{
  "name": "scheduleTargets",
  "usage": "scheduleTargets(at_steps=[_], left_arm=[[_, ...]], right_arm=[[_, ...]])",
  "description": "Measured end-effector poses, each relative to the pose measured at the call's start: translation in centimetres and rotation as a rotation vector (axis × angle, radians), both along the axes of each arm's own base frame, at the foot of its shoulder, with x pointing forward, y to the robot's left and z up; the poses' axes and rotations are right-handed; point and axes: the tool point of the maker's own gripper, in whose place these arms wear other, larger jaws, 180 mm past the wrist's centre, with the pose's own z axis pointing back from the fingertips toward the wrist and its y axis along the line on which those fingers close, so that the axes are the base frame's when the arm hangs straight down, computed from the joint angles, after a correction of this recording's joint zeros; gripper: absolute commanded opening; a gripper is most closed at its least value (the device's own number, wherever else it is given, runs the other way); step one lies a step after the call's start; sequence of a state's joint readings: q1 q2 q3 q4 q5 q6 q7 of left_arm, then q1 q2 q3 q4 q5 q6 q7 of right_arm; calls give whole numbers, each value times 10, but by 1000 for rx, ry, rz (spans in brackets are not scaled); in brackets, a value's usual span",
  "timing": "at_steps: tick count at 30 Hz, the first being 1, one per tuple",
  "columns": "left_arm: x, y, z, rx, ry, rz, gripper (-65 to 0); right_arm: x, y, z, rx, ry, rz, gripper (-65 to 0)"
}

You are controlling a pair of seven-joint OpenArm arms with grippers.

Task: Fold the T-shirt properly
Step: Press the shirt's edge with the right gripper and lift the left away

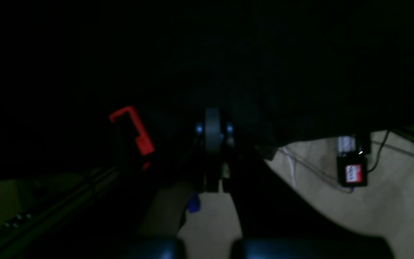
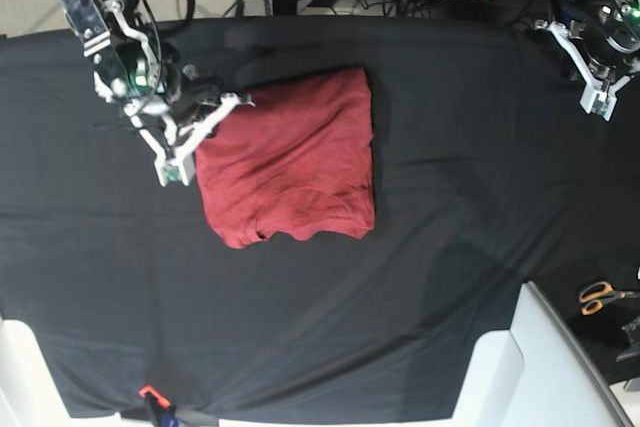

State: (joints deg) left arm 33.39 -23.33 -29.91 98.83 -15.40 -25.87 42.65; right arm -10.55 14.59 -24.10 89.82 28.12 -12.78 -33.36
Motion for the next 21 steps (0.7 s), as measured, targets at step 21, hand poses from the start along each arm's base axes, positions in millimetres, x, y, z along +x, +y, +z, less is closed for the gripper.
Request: scheduleTargets(at_steps=[21], left_arm=[[-13,-31,-10,-86,45,-152,-650]], right_arm=[[-5,-38,60,4,-135,-151,-650]])
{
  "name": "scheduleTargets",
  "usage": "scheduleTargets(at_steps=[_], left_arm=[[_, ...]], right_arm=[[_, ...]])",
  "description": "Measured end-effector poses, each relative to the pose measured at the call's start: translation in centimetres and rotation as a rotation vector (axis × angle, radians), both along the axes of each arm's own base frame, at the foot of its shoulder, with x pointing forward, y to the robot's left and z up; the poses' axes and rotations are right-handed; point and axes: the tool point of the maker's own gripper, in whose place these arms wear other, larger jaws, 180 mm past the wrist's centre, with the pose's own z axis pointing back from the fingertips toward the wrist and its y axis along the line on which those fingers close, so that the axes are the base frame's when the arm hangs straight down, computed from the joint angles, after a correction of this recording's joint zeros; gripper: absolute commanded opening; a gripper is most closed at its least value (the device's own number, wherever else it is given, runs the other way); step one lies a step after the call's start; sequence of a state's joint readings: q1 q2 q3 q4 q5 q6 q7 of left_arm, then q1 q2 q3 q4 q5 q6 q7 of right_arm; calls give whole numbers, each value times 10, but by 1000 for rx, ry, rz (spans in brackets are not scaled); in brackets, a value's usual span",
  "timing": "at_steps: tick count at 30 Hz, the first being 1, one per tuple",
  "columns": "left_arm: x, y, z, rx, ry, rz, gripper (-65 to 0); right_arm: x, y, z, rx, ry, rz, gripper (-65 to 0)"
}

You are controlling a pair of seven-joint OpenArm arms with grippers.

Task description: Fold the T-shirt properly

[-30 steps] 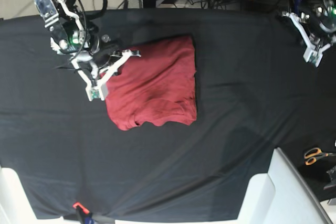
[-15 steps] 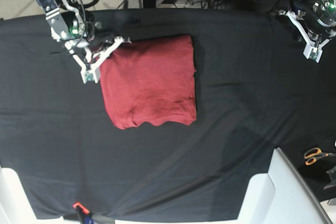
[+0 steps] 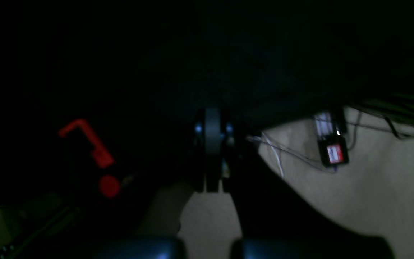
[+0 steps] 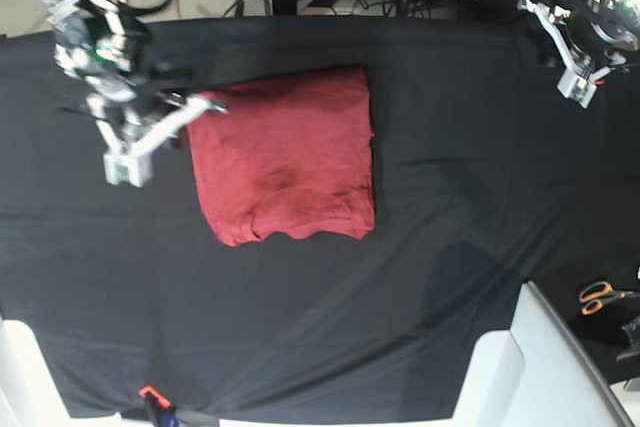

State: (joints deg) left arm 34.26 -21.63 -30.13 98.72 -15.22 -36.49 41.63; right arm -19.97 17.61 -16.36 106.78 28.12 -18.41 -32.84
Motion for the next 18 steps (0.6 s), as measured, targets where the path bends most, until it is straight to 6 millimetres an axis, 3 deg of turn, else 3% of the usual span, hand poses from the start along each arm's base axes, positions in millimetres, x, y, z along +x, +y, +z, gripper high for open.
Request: scheduleTargets(at_steps=[4,7,10,12,15,18], left_arm=[[-16,-7,-1,-31,-11,-43,-650],[-32,-19,-2,-93,-64,-83,-650],[-65,-24,-29,-64,2,-160,-650],[-92,-42,-49,-115,44,-223,-650],[-126,-71,-72,-247,45,-190,-650],[-153,-78,-85,-338,33,-110,-650]], right_arm=[[-27,-43,-12,-45,64,-88,-650],[-39,-92,-10,-128,55,-188,-650],[-52,-129,-3,-218,18,-219,-650],[-62,-143,-3,-271,17,-190,-650],[-78,-165,-5,-424,0,-105,-650],[-113,-188,-20,-550,77,-67,-650]])
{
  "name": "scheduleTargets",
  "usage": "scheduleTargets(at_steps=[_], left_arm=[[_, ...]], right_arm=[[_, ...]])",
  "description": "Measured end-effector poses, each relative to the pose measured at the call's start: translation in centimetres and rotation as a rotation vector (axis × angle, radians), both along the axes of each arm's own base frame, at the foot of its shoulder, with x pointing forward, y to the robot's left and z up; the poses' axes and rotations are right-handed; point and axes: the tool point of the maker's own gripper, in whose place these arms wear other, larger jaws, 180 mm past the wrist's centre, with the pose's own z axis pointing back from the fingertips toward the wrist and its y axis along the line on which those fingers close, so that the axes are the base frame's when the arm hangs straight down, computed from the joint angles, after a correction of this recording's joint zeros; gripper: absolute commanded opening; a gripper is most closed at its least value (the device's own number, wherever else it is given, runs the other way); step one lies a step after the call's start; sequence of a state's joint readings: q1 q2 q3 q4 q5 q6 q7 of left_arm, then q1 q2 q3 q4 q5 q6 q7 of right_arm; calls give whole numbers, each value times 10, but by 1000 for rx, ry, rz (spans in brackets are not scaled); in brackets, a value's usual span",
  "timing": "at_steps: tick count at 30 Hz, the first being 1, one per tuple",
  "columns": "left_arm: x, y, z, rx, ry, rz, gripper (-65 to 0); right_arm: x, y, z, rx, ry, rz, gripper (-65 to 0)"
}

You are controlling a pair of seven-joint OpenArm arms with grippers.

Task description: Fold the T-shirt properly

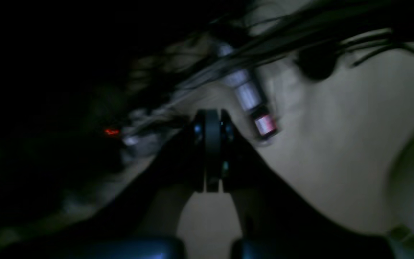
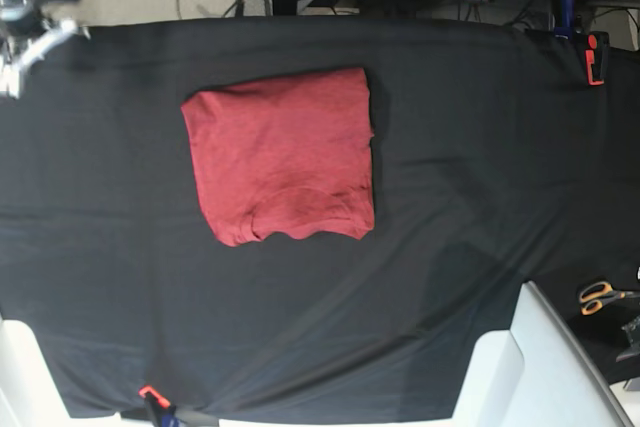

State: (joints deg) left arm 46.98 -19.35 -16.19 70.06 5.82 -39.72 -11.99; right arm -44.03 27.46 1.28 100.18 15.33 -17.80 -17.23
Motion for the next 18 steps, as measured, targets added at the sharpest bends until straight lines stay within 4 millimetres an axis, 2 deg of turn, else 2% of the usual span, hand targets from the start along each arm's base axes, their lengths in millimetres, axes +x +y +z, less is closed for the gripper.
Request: scheduleTargets(at_steps=[2,5,9,12,14,16,18], left_arm=[[-17,1,-6,-37,2,55,-650],[-56,-2,-15,-64,16,113,-650],[-118,-9,-29,-37,103,109,-650],[-146,-15,-47,0,186,46,-650],[-151,-28,-62,2,223,7,-650],[-150,-46,-80,15,243,-13,-650],[-147,-67,-93,1,270,-35,-650]], right_arm=[[-31,-3,-12,-26,83,21,-650],[-84,-3,-29,-25,215,6,-650],[-147,24,-61,29,379,23,-650],[-192,37,-99,41,548,67,-650],[-201,35,-123,12,619,101,-650],[-197,35,-148,-24,676,163,-650],[-190,46,-174,-58,718,247,-645]])
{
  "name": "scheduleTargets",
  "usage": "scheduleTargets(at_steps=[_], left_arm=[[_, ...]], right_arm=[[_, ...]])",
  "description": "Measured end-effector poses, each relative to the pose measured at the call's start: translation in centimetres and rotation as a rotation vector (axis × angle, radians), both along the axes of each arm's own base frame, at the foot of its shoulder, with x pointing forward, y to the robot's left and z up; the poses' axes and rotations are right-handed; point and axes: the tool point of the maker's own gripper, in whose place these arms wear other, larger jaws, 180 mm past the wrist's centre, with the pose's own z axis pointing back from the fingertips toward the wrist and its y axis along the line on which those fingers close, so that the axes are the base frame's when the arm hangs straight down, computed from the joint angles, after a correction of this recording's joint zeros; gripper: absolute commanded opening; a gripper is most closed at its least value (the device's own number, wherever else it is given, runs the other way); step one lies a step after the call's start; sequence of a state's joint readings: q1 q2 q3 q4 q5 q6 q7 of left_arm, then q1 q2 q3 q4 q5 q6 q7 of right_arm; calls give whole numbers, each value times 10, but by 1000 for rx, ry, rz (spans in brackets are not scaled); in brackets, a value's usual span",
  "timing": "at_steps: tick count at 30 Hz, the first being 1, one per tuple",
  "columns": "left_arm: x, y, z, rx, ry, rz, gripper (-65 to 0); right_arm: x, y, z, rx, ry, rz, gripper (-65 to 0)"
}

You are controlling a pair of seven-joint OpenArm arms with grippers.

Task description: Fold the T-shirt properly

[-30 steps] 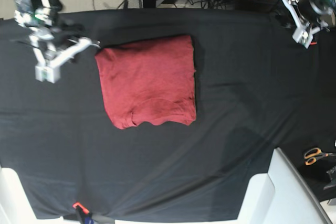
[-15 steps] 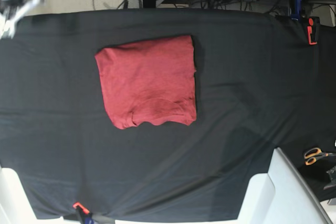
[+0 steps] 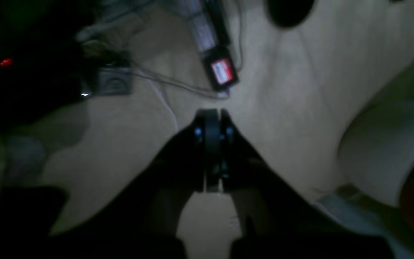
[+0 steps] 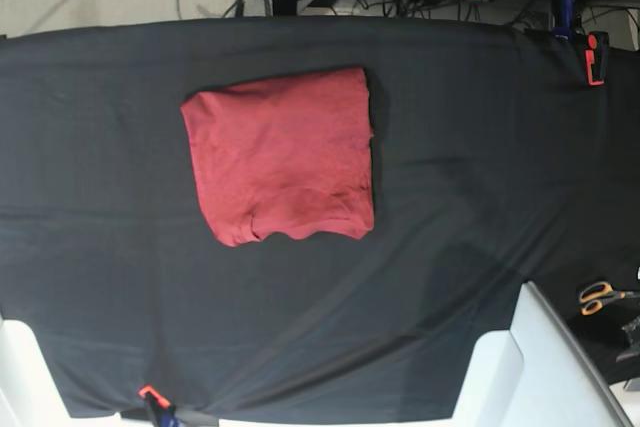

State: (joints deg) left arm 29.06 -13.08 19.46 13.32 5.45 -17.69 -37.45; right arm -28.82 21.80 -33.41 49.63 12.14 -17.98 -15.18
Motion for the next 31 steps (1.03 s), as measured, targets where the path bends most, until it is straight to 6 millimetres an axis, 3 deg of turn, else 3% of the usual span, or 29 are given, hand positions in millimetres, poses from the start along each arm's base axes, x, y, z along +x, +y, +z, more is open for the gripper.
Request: scheduleTargets(at_steps=[2,5,9,12,15,17,20,25,31], left_arm=[[2,-13,-11,8,38,-5,-650],[11,-9,-28,75,134,-13,-650],[40,-23,-45,105,190,-63,-650],[71,-39,-49,71,124,-60,-650],[98,-28,-49,85,58,94,-650],[112,-15,-50,106,24,189,-650],[125,-9,-50,112,1,196,-650],[127,-10,-50,108,-1,202,-650],[129,-1,-50,123,-6,199,-650]], right_arm=[[-17,0,-22,-39,118,59,-644],[-33,-1,-40,9,182,92,-642],[-14,5,-47,178,51,-26,-642],[-8,28,-49,282,9,-125,-642],[-7,41,-51,297,-35,-210,-642],[-4,36,-50,267,-63,-255,-642],[0,29,-50,241,-81,-269,-642],[2,47,-53,274,-78,-277,-642],[9,38,-52,257,-93,-270,-642]])
